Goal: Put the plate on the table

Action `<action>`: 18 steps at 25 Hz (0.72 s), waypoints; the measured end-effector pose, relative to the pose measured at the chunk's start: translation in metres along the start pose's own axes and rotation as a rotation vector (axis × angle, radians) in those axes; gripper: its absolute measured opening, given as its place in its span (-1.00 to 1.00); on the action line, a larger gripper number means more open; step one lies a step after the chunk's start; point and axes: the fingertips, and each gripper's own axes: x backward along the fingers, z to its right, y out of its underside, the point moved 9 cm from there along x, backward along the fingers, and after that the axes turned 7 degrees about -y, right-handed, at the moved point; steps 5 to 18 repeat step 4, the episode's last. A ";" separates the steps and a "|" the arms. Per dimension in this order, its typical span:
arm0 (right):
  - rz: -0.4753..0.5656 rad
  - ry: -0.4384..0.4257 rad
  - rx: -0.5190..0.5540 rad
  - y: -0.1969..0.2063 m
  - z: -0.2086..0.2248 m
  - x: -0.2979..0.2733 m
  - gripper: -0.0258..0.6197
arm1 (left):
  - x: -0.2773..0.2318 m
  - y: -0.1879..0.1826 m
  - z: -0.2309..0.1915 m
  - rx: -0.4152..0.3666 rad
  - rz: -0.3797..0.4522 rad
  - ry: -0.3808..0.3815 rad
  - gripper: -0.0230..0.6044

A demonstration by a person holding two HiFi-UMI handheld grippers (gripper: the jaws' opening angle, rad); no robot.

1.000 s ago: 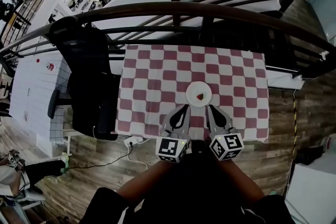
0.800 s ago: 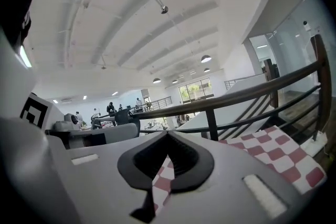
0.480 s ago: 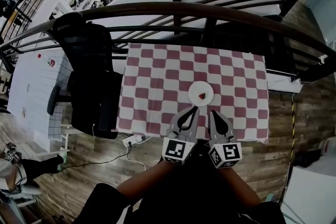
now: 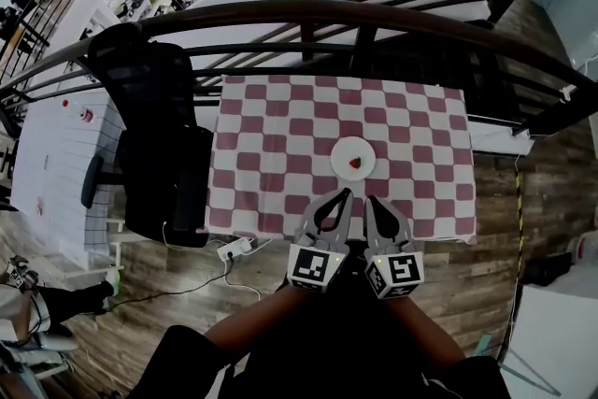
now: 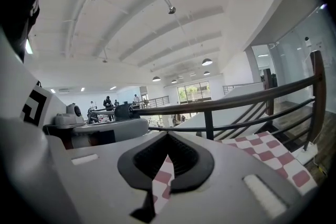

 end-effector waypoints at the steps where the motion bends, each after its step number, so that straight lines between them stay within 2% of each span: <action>1: 0.002 -0.003 0.006 0.000 -0.002 0.001 -0.93 | 0.001 0.002 0.001 0.001 0.003 -0.001 -0.90; 4: 0.005 -0.011 0.008 0.003 -0.007 0.005 -0.93 | 0.006 0.008 0.003 0.022 0.017 -0.008 -0.90; 18: 0.005 -0.011 0.008 0.003 -0.007 0.005 -0.93 | 0.006 0.008 0.003 0.022 0.017 -0.008 -0.90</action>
